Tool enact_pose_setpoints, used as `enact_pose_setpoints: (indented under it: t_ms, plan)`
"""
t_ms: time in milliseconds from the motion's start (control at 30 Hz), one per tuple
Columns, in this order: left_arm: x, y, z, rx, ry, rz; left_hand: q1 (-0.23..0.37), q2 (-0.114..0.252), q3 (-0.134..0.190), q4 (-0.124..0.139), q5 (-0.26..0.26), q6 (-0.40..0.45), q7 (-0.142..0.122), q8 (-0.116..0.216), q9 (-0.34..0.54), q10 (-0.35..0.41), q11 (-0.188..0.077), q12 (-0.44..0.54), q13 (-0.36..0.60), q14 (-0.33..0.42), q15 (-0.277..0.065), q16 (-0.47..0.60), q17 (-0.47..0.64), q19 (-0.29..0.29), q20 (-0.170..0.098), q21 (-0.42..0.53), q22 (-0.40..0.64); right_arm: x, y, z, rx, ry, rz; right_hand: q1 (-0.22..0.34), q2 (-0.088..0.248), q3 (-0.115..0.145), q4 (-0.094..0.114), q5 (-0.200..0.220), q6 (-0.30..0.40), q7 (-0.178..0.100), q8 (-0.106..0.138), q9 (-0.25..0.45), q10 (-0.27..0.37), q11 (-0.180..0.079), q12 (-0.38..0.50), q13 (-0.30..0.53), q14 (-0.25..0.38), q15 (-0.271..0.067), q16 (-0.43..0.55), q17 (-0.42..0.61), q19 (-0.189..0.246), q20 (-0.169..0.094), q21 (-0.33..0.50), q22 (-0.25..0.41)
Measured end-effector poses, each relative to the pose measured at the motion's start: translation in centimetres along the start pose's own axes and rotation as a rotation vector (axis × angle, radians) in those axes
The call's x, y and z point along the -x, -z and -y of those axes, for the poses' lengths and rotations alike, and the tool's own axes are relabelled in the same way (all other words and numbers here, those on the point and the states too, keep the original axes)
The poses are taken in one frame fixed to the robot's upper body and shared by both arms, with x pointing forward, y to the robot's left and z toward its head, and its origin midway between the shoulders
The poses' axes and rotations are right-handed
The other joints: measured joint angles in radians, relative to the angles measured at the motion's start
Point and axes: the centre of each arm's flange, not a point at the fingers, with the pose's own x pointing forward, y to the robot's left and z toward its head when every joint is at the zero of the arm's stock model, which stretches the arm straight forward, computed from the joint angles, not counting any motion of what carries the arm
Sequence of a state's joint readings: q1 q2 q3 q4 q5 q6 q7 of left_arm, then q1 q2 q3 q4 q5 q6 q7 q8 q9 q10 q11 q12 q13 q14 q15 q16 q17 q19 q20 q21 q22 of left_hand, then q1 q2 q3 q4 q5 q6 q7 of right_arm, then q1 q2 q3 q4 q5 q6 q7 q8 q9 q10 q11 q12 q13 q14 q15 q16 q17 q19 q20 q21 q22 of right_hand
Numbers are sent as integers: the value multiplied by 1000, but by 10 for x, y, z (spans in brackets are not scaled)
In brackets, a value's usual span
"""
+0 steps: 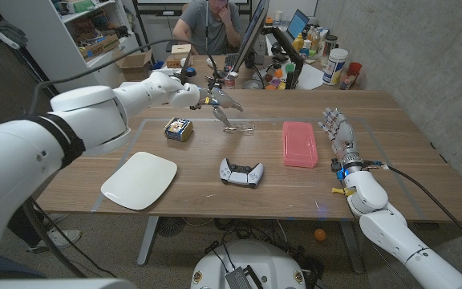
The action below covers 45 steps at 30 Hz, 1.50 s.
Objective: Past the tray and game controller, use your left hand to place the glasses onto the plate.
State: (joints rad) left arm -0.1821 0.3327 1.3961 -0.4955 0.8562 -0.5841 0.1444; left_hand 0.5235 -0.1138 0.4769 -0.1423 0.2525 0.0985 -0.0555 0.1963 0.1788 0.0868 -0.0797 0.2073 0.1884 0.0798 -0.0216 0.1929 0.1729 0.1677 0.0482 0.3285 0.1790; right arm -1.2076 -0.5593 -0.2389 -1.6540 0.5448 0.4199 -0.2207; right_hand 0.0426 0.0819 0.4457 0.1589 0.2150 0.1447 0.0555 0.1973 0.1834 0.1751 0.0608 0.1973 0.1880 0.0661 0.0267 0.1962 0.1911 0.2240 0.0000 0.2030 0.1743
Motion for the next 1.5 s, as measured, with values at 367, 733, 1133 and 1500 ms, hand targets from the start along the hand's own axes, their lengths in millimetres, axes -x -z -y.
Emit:
enact_pose_setpoints:
  t_ms: [367,733,1133,1500]
  plan:
    - [-3,1,12,27,-31,-55,7,-1,-8,0,0,6,-2,0,0,13,8,0,0,6,3,0,-1,11,0,0,0,1,-2,-1,7,-2,0,0,0,0,0,0,0,0,0,0,0,0,0,0,0,0,0,0,0,0,0,0]
    - [-12,-1,15,94,-28,-111,9,1,-18,4,8,2,2,-4,0,13,8,0,0,6,3,0,-1,16,-5,-7,0,5,-5,0,14,3,4,0,0,0,0,0,0,0,0,0,0,0,0,0,0,0,0,0,0,0,0,0]
    - [-25,-13,10,131,-15,-120,17,-7,-35,4,8,-8,4,-8,0,13,8,0,5,6,3,0,-1,25,-3,-7,5,9,-10,2,23,8,10,0,0,0,0,0,0,0,0,0,0,0,0,0,0,0,0,0,0,0,0,0]
    - [-41,-26,-5,110,8,-123,33,-1,-43,4,15,-8,3,-8,0,15,6,-4,5,10,0,0,-1,39,-10,-14,5,9,-11,4,24,9,16,0,0,0,0,0,0,0,0,0,0,0,0,0,0,0,0,0,0,0,0,0]
